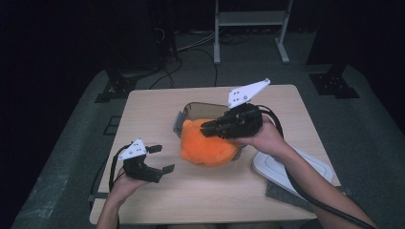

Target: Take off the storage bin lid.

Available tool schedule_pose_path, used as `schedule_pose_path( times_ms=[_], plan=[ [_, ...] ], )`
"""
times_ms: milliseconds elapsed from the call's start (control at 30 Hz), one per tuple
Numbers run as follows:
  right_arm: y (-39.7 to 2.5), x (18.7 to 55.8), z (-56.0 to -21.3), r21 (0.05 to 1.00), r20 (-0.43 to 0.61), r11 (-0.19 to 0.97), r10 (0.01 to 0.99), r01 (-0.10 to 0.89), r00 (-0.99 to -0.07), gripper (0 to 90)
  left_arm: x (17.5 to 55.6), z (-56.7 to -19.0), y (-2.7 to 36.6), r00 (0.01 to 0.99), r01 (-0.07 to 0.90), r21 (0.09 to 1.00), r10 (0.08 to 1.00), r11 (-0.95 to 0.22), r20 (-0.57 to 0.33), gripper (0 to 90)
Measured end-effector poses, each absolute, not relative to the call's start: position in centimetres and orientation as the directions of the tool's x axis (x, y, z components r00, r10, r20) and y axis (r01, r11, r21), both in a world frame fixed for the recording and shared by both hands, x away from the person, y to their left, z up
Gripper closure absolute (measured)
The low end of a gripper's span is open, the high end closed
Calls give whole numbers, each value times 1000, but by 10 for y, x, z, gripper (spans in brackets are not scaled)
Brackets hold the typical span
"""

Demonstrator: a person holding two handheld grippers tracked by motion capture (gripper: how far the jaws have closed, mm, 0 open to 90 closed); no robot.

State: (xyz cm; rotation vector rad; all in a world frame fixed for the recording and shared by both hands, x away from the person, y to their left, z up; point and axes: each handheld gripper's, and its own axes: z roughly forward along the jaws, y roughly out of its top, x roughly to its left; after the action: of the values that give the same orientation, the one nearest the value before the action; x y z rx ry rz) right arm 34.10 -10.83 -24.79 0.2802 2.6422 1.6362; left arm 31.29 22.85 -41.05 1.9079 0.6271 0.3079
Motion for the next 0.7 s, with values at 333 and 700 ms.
schedule_pose_path(
  times_ms=[333, 700],
  plan=[
    [-105, 368, -244, 889, 94, 424, 200, 173, -975, 795, 313, -411, 227, 829, 286, 908, 554, -305, -75, 75],
    [-105, 396, -245, 885, 106, 419, 245, 204, -964, 798, 313, -412, 228, 829, 286, 908, 554, -307, -74, 75]
  ],
)
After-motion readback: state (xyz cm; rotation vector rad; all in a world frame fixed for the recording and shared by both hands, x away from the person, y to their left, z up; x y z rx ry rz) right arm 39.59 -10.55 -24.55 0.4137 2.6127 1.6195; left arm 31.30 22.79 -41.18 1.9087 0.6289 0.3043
